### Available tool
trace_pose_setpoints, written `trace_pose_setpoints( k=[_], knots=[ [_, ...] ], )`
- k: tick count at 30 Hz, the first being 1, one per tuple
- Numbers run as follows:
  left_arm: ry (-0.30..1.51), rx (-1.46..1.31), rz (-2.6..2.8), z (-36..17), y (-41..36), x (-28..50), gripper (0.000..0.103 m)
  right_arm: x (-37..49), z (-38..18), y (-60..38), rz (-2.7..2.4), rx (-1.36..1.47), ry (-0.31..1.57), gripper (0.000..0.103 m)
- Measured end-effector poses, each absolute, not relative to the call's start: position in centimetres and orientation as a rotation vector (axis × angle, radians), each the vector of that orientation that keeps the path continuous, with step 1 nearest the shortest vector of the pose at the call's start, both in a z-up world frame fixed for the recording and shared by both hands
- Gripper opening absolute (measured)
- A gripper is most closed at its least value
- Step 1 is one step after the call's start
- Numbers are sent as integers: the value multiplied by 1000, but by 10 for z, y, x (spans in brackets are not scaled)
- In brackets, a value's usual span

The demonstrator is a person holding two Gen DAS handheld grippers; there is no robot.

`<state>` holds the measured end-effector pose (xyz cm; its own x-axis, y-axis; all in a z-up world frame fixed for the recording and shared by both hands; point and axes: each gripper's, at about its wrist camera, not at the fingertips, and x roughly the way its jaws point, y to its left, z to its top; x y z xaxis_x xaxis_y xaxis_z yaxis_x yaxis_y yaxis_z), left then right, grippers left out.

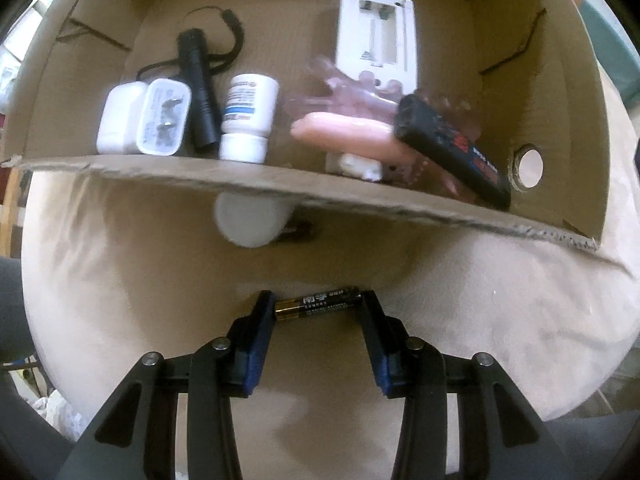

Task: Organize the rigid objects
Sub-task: 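Carry the battery and perfume bottle into the box with both tools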

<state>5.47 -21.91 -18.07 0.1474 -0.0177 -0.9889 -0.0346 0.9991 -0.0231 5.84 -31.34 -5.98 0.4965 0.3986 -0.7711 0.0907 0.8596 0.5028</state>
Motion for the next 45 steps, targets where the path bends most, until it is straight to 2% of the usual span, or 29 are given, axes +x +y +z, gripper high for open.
trace_pose_setpoints(
  k=[10,19,28,36,45],
  knots=[
    [1391,-39,18,-149,-141,40,39,59,-65,-296,183,424,1071,66],
    [1215,-73,7,-81,-70,43,39,58,-51,-283,204,359,1037,66],
    [1050,-43,-27,-24,-56,79,39,88,-42,-265,229,318,1018,66],
    [1036,-6,-25,-38,-58,134,39,124,-38,-251,255,265,993,66],
    [1055,20,-65,-70,-69,155,39,134,-70,-231,283,206,1028,66]
  ],
)
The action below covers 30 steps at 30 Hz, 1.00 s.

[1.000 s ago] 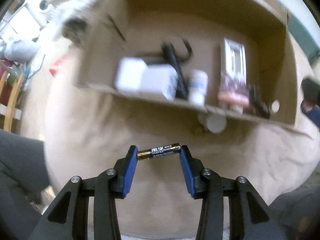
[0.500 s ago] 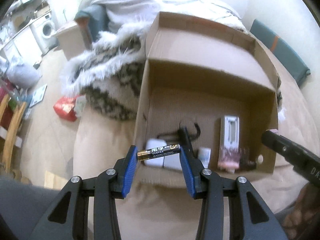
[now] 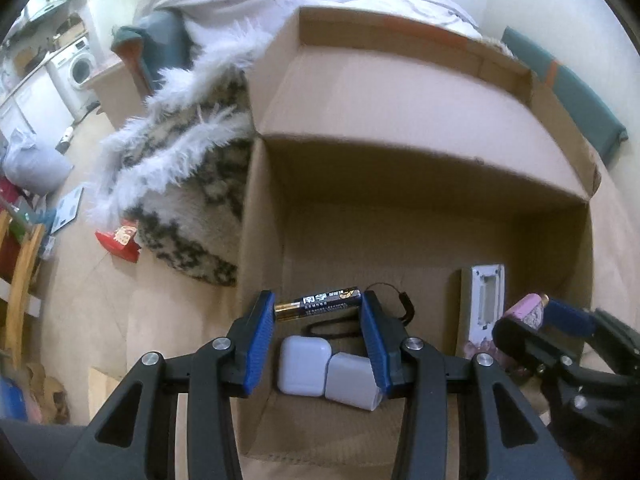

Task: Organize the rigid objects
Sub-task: 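Carry the battery and perfume bottle into the box with both tools, then open the left tool releasing the battery while the right tool releases the perfume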

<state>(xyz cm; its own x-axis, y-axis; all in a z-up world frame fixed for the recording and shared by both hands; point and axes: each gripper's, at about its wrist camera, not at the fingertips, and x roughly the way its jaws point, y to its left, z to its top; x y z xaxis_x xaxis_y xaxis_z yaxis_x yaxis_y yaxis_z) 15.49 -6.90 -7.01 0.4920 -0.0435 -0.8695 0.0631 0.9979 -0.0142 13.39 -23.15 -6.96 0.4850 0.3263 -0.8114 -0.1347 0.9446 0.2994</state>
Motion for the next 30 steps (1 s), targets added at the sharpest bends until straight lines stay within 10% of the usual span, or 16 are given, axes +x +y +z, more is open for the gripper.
trace_pose_setpoints(
  k=[30],
  knots=[
    [1066,81,-80,-91,-79,153,40,149,-105,-245,186,241,1139,66]
  ],
)
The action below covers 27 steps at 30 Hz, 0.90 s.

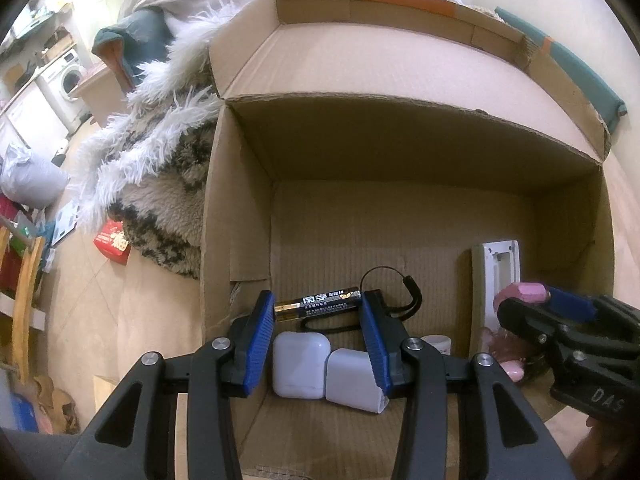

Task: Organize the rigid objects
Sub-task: 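Open the left tool releasing the battery while the right tool releases the perfume, then withdraw both tools from the box toward the remaining items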

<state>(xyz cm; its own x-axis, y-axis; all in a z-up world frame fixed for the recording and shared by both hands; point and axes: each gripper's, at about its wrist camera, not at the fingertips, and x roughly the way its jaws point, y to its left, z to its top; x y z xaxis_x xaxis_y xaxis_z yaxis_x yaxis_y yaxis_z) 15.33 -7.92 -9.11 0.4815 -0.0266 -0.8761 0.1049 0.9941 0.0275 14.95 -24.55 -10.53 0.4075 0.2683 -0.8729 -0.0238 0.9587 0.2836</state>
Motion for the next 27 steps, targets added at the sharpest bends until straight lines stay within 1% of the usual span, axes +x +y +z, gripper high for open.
trace_pose_setpoints(
  k=[5,6,8,9,10,12,15,21,27],
  knots=[
    [1068,89,-78,-91,-80,151,40,146,-100,-249,203,269,1118,67],
    [1068,94,-80,-91,-80,152,40,145,-99,-249,209,274,1110,69],
    [1067,95,-84,-90,-79,152,40,143,-94,-249,229,289,1090,79],
    [1070,94,-88,-90,-79,152,45,141,-92,-249,237,295,1081,80],
    [1075,91,-96,-90,-79,152,48,140,-90,-249,245,300,1073,81],
    [1087,87,-122,-89,-82,152,59,138,-87,-248,259,305,1060,84],
    [1080,110,-121,-85,-86,147,64,136,-81,-247,269,303,1042,84],
    [1021,149,-88,-69,-89,139,65,129,-74,-251,282,315,1022,84],
    [1004,134,-82,-54,-81,130,65,118,-66,-254,287,314,1001,84]
  ],
)
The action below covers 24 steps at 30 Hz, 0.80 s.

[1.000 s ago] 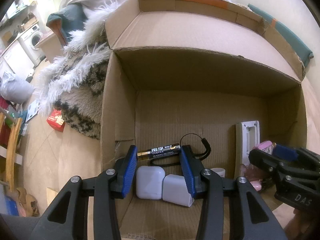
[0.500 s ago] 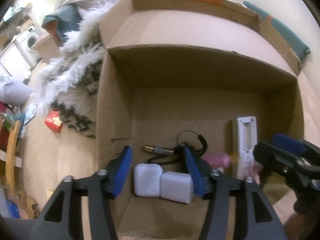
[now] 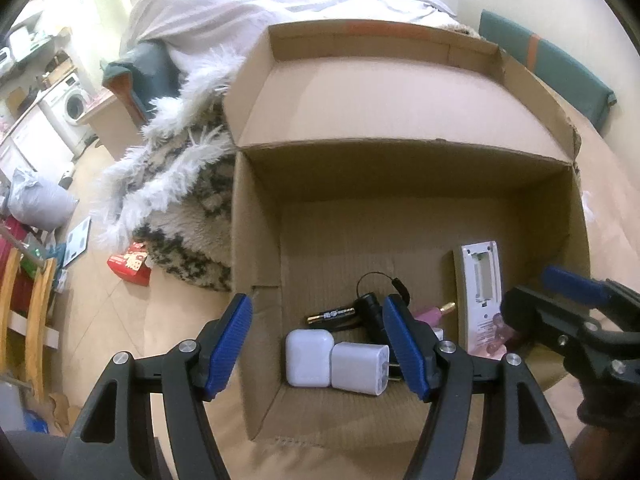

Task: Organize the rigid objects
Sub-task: 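Withdraw both tools from the box toward the remaining items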

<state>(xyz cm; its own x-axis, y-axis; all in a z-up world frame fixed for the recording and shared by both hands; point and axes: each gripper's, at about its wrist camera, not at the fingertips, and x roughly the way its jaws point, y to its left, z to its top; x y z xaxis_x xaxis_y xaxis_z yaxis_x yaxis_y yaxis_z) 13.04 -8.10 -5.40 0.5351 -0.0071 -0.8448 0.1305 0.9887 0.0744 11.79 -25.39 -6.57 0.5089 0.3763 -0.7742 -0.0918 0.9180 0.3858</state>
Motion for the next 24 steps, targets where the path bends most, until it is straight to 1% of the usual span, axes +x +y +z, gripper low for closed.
trace_pose_setpoints(
  k=[11,17,24],
  knots=[
    [1042,47,-38,-50,-47,112,65,92,-55,-260,294,303,997,84],
    [1027,-2,-8,-45,-34,94,65,76,-59,-263,292,344,1023,84],
    [1086,-43,-15,-64,-28,75,65,56,-69,-255,286,339,1059,84]
  ],
)
